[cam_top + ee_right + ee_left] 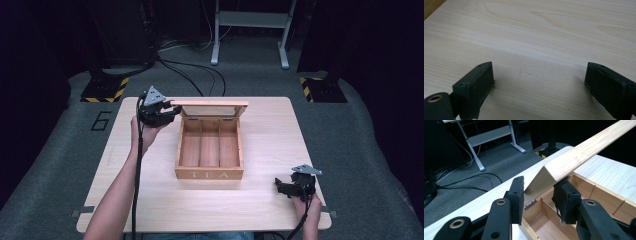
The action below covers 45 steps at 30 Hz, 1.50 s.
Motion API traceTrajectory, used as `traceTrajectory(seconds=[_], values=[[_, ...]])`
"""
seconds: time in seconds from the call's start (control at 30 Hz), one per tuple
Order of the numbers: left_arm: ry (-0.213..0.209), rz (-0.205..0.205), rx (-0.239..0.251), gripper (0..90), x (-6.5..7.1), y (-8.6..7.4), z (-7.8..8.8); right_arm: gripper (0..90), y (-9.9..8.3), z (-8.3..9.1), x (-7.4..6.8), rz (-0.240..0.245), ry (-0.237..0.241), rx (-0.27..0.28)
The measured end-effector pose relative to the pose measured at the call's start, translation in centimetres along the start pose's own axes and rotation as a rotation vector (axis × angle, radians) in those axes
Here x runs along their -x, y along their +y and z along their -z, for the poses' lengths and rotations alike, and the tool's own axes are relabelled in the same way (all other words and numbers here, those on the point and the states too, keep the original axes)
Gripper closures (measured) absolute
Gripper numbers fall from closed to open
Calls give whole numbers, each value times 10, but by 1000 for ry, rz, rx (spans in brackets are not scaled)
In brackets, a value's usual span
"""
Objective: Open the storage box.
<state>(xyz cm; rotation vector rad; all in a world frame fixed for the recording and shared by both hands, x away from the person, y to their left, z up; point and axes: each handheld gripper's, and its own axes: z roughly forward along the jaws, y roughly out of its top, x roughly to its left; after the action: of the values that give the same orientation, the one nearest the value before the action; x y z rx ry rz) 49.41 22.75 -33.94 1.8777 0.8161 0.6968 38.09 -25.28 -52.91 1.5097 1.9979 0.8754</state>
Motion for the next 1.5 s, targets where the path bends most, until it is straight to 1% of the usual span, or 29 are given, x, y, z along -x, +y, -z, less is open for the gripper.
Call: traceTrajectory(seconds=[0.3,0.4,0.47,0.5,1.5], values=[[1,-1,2,609,0,0,0,82,0,0,0,-3,0,-2],[-5,-2,-4,609,0,0,0,82,0,0,0,1,0,0],[-7,4,-5,609,0,0,0,82,0,0,0,0,0,0],[-8,0,-6,609,0,0,1,82,0,0,0,0,0,0],[-4,-6,-9,609,0,0,1,82,0,0,0,-3,-1,-1]])
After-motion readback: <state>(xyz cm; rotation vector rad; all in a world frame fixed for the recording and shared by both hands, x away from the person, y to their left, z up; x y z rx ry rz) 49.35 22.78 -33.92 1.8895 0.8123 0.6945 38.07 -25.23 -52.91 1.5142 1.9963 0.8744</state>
